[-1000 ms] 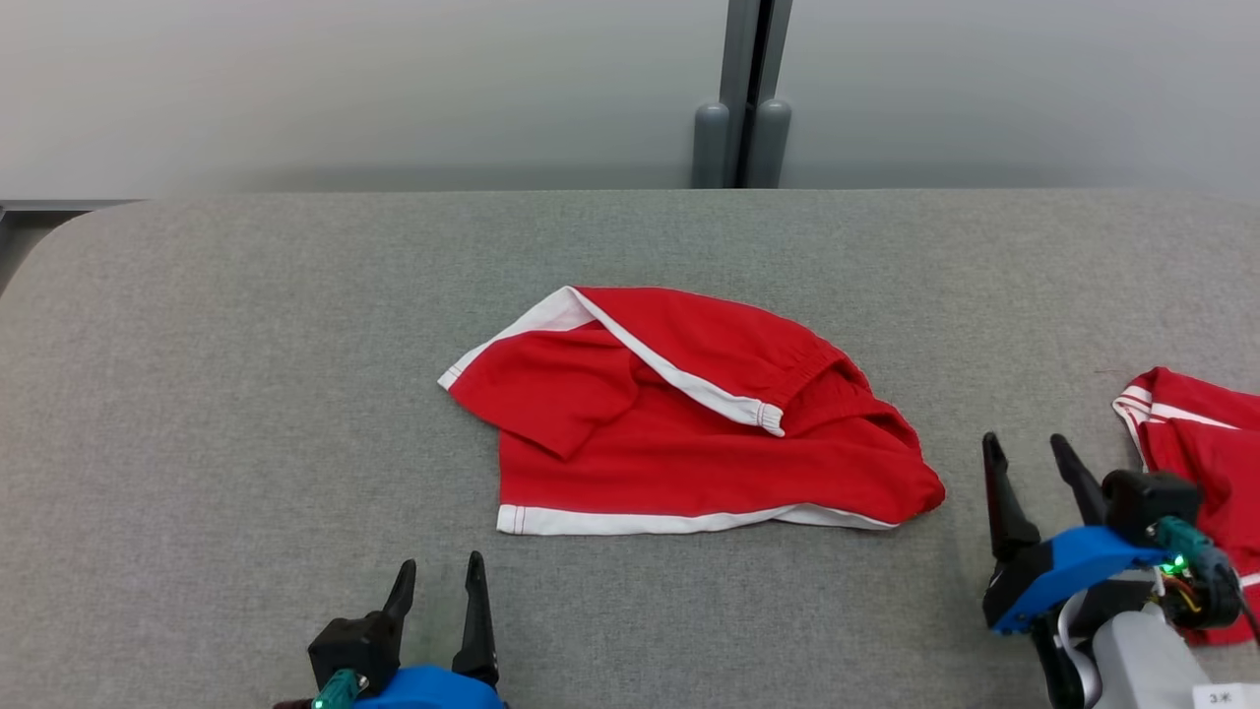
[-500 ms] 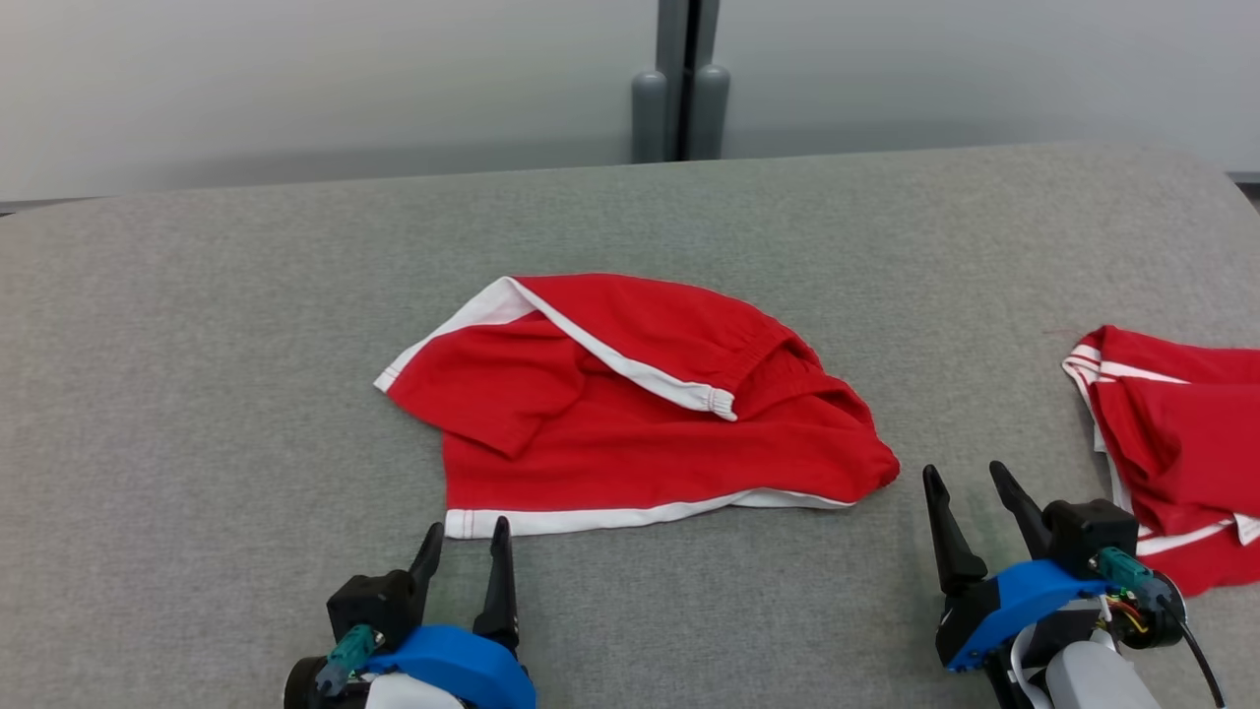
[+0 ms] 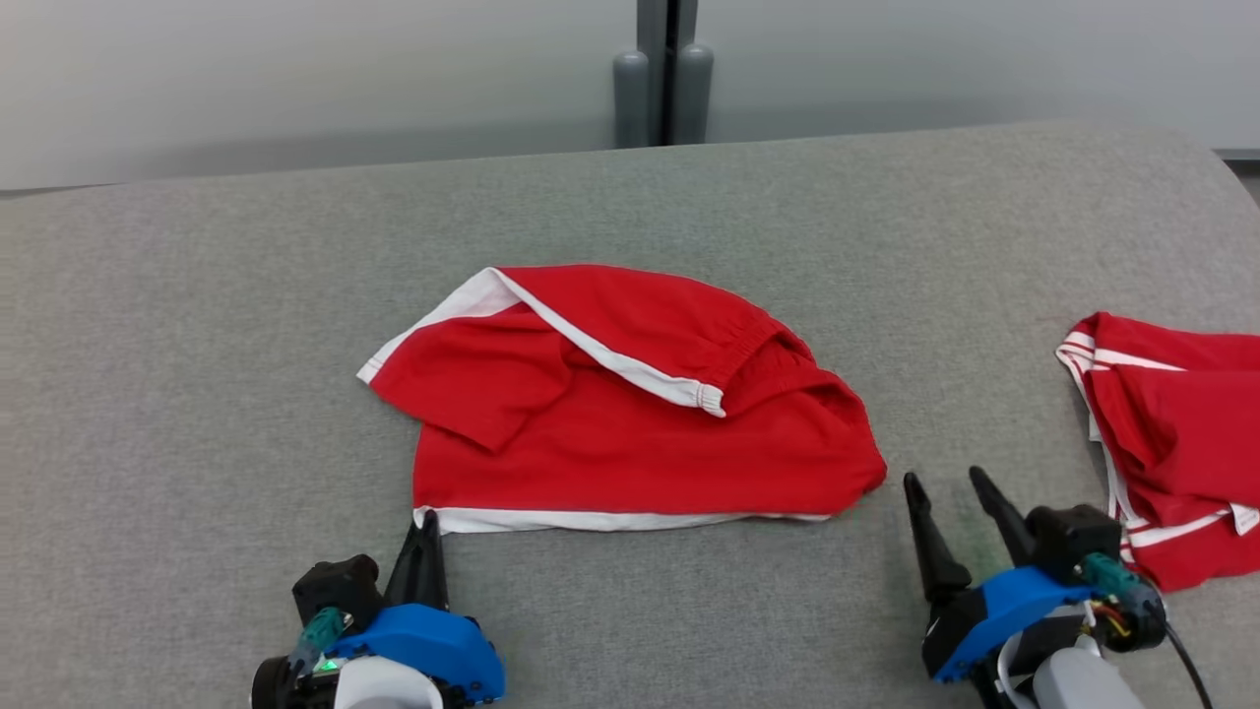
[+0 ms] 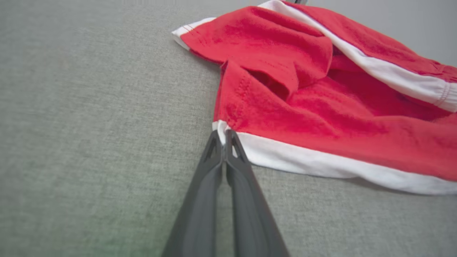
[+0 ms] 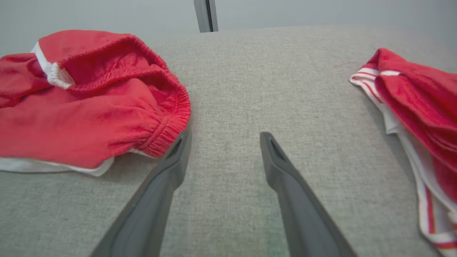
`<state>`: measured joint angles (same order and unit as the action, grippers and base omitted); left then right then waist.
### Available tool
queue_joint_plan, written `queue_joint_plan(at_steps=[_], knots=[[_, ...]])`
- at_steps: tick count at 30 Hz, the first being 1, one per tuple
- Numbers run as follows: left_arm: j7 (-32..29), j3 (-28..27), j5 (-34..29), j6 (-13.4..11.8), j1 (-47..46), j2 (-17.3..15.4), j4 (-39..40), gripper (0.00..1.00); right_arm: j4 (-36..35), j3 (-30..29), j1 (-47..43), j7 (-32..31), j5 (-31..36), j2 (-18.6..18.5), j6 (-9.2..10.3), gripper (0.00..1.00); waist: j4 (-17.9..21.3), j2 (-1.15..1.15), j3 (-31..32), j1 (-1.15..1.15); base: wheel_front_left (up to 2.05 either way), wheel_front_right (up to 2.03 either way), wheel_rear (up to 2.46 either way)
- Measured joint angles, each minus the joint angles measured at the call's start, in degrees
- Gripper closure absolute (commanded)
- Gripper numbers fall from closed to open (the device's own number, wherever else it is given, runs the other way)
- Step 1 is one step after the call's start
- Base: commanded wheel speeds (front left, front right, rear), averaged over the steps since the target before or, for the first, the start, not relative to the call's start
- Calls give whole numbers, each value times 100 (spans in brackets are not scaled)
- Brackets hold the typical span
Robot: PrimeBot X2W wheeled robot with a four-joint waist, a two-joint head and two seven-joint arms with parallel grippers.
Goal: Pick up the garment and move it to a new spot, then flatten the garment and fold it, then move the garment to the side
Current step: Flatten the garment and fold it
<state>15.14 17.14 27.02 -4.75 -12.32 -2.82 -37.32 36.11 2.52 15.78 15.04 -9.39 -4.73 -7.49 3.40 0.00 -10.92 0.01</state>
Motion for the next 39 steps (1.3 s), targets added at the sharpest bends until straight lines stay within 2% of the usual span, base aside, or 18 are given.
queue_joint_plan(at_steps=[9,11,12,22,23,24,25,35,39], knots=[[0,-369,-88,-127,486,-7,342,100,-127,760,-347,0,-398,-1,0,0,-318,0,117,-1,0,0,0],[-1,-410,-135,-135,535,-1,360,29,-207,934,-391,0,-497,-25,0,0,-358,0,117,-1,0,0,0],[0,-430,-148,-135,537,-3,389,0,-248,1003,-416,0,-591,-47,0,0,-376,0,118,-1,0,0,0],[-1,-375,-277,-167,577,-4,613,0,-199,1268,-248,0,-926,-149,0,2,-511,0,90,0,0,0,0],[0,-365,-285,-177,577,-4,631,0,-193,1288,-196,0,-942,-157,0,23,-525,0,81,-1,0,0,0],[0,-364,-290,-177,577,-7,646,0,-198,1302,-162,0,-942,-167,0,72,-537,0,71,-1,0,0,0],[0,-363,-292,-176,576,-7,656,0,-194,1334,-140,0,-943,-186,0,100,-549,0,61,0,0,0,0],[-1,-148,-290,-127,513,-7,760,0,-209,1294,445,0,-1015,-449,0,100,-765,0,-83,0,0,0,0],[-1,54,-244,-130,460,-7,788,0,113,1225,909,0,-902,-493,0,100,-956,0,-180,0,0,0,0]])
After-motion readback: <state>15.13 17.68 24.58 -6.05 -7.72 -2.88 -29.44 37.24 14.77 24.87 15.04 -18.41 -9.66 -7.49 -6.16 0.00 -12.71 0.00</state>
